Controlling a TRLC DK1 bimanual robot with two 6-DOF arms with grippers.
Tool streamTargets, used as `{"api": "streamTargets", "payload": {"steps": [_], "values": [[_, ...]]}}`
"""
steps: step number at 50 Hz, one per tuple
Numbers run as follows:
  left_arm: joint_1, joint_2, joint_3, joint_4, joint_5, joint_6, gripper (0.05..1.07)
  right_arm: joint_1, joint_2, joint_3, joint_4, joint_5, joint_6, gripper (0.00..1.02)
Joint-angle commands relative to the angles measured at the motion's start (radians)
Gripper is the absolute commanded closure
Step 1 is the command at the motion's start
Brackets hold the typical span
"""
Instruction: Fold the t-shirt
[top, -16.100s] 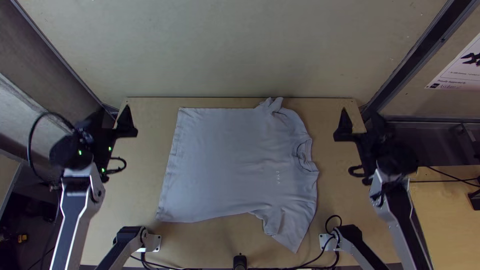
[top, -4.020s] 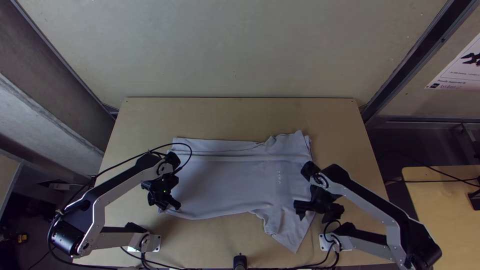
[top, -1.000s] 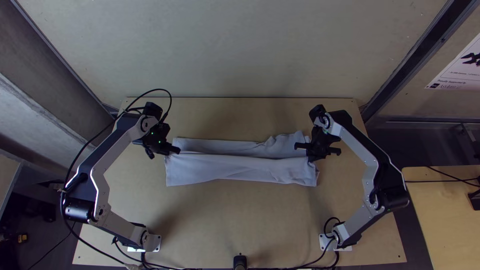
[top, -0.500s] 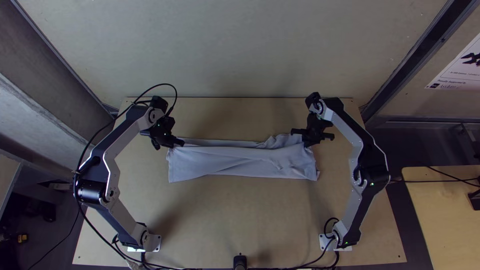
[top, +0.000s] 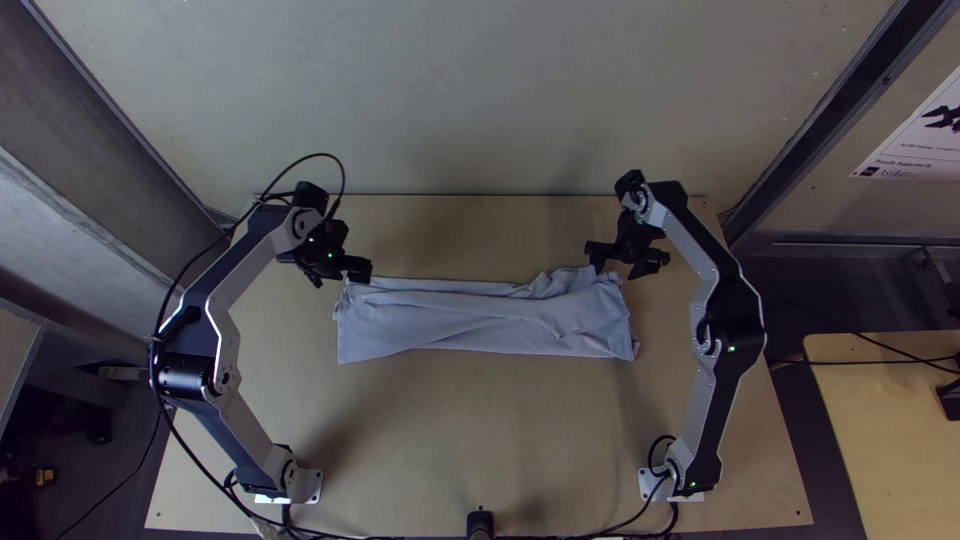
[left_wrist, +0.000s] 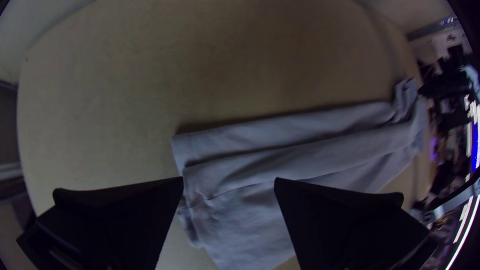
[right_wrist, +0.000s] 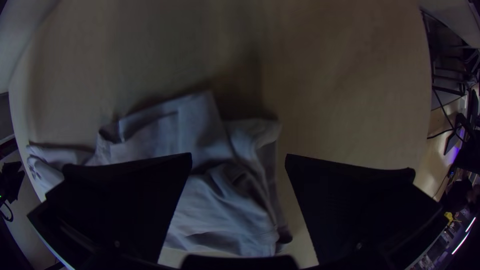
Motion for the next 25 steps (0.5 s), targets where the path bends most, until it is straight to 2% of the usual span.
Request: {"api": "streamTargets", "payload": {"steps": [1, 13, 19, 25], "values": [[0.065, -0.066, 0.009, -0.004, 0.093, -0.049, 0.10, -0.030, -0.123, 0.012, 0.013, -0.009, -0.027, 0.03], [0.183, -0.095, -0.080, -0.003, 0.243, -0.051, 0.10, -0.064, -0.259, 0.058, 0.013, -0.026, -0.050, 0.03], [0.241, -0.129, -0.190, 0.089, 0.343, -0.033, 0.10, -0.086, -0.316, 0.070, 0.013, -0.026, -0.070, 0.03], [0.281, -0.112, -0.238, 0.095, 0.412, 0.003, 0.10, -0.107, -0.367, 0.064, 0.012, -0.026, -0.085, 0.03]]}}
